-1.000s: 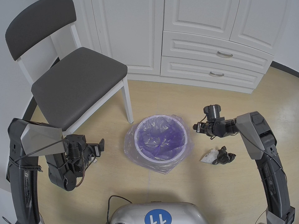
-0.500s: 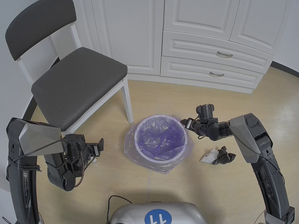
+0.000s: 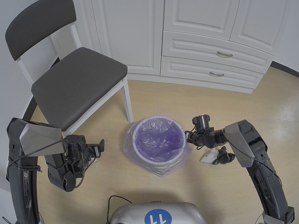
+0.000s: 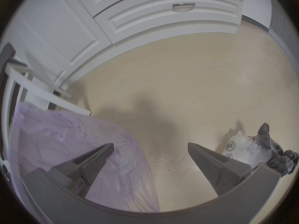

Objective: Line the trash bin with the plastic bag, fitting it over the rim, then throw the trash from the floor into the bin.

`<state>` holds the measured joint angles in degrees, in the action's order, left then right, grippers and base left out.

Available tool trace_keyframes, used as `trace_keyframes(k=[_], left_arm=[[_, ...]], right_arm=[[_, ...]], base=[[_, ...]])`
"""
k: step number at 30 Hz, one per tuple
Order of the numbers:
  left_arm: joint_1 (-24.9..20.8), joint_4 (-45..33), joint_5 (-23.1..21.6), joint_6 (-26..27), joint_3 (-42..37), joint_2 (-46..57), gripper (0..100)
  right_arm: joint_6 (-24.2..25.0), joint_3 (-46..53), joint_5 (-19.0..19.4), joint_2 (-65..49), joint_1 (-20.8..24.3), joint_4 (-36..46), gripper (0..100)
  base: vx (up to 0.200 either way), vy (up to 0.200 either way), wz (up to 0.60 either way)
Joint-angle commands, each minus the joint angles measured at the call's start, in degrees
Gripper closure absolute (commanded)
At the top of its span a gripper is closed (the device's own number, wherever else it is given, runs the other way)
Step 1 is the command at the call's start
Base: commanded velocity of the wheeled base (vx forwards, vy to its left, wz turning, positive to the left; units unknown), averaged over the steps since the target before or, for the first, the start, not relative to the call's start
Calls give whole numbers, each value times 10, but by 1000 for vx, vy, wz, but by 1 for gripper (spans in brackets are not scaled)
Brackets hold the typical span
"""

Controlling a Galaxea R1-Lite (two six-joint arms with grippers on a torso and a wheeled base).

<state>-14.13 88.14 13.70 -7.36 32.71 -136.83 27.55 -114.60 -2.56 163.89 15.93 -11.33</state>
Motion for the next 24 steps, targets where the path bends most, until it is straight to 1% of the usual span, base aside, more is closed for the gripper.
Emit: trace_keyframes(k=[1,2,4,5,6,7,9,10,12,13,14,15,16,17,18,20,21,22,24], left_arm=[[-4,-1,0,0,3,-13,0],[-15,-2,0,2,21,-31,0],[-15,-2,-1,2,22,-32,0],[-20,-2,0,1,40,-39,0],[-20,-2,0,1,40,-39,0],[-27,-2,1,0,71,-48,0],[-30,-3,0,1,90,-54,0],[-34,-9,-2,2,125,-67,0],[-37,-19,-3,2,140,-73,0],[-41,-74,-5,1,185,-85,0],[-41,-96,-5,-2,204,-88,0],[-41,-96,-5,-2,204,-88,0],[-44,-151,-5,-5,260,-106,0],[-46,-169,-4,-5,282,-114,0],[-46,-187,-4,-4,305,-121,0],[-46,-224,-5,-4,348,-132,0],[-46,-227,-5,-4,351,-134,0],[-45,-259,-5,-4,383,-146,0],[-43,-283,-5,-3,416,-163,0]], right_arm=[[6,0,-3,10,0,-5,0],[16,0,-3,-9,-2,-15,0],[17,0,-3,-10,-3,-15,0],[22,0,-4,-20,-6,-12,0],[22,0,-4,-20,-6,-12,0],[26,0,-4,-38,-11,-8,0],[27,0,-4,-52,-15,-5,0],[26,12,-5,-89,-25,3,0],[24,30,-4,-110,-28,6,0],[11,77,-6,-154,-40,6,0],[1,89,-7,-167,-44,5,0],[1,89,-7,-167,-44,5,0],[-29,126,-24,-205,-57,3,0],[-36,149,-36,-226,-61,1,0],[-38,180,-43,-248,-64,-2,0],[-37,239,-44,-284,-66,-20,0],[-37,243,-44,-286,-66,-22,0],[-38,301,-48,-306,-64,-52,0],[-43,364,-53,-315,-59,-114,0]], base=[[0,0,0],[0,0,0],[0,0,0],[0,0,0],[0,0,0],[0,0,0],[0,0,0],[0,0,0],[0,0,0],[0,0,0],[0,0,0],[0,0,0],[0,0,0],[0,0,0],[0,0,0],[0,0,0],[0,0,0],[0,0,0],[0,0,0]])
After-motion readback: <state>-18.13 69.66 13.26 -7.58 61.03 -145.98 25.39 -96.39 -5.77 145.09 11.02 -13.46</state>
